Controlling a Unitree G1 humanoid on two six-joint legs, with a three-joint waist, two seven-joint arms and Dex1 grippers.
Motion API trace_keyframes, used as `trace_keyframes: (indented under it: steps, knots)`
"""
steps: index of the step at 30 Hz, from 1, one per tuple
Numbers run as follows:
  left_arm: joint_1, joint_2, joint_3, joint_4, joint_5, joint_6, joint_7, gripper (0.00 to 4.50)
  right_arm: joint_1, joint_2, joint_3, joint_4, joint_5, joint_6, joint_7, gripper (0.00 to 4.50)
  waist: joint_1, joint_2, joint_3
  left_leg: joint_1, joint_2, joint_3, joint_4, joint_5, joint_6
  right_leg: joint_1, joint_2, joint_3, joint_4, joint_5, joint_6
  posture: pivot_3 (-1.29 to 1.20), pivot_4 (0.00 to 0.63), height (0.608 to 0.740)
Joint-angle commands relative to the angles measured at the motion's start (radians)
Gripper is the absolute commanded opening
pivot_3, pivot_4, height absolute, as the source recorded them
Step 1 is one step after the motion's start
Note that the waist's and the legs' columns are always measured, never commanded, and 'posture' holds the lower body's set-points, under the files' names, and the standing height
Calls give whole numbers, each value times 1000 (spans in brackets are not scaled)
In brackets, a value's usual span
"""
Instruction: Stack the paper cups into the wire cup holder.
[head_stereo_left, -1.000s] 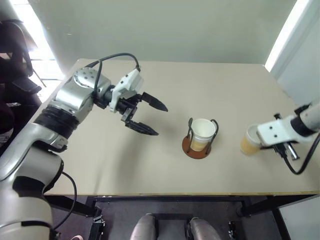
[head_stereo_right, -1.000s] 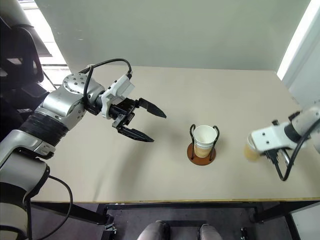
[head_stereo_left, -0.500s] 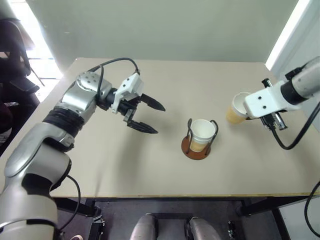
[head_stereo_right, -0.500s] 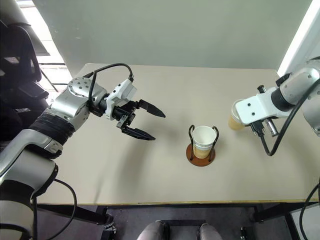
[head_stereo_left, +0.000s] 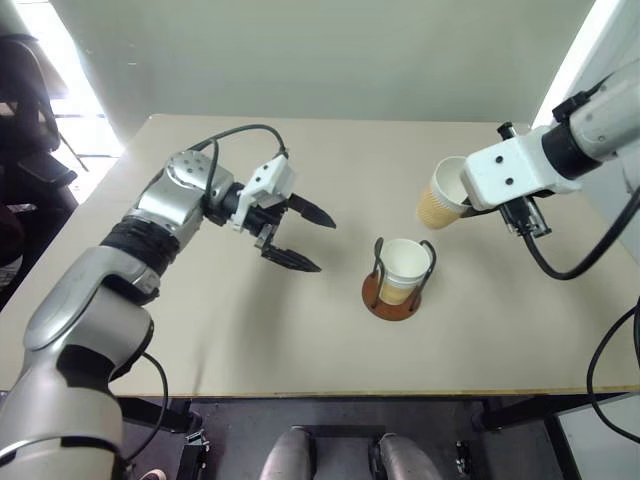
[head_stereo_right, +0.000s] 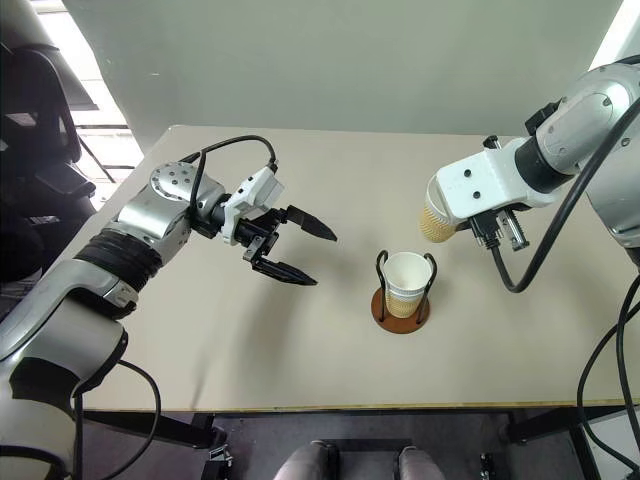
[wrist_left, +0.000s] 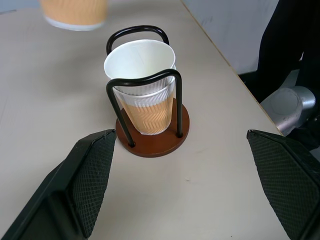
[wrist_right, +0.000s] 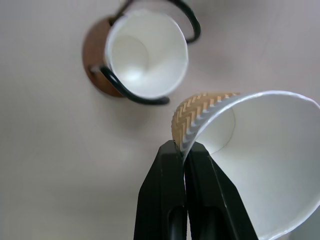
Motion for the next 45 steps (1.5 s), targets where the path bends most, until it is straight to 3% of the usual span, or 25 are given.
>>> trace_keyframes:
  steps: [1,13,31,34,39,45]
  knots:
    - [-7,22,-2,-38,-42,-7,-29,4500,-1,-25,9,-69,61,50,4,49,0,0,0,0,0,0,0,0,0,0,0,0,0,0,0,0,150,740]
    - [0,60,-11,-117,-92,25,-29,4500,64,-1,31,-154,117,136,4,49,0,0,0,1,0,0,1,0,0,0,0,0,1,-1,0,0,150,740]
    - [26,82,9,-176,-90,45,-29,4500,80,124,36,-72,8,60,4,49,-1,0,0,1,0,0,2,0,0,0,0,0,2,0,0,0,150,740]
    - [25,79,12,-169,-90,47,-29,4500,85,131,35,-71,4,67,4,579,-2,0,0,1,0,0,2,0,0,0,0,0,2,0,0,0,150,740]
    - [34,80,13,-169,-93,44,-29,4500,90,153,9,-77,21,114,4,2180,-3,0,0,1,0,0,2,0,0,0,0,0,2,0,0,0,150,740]
    - [54,83,26,-174,-99,44,-29,4500,69,158,-72,-70,66,219,0,2180,-3,0,0,1,0,0,2,0,0,0,0,0,2,0,-1,0,150,740]
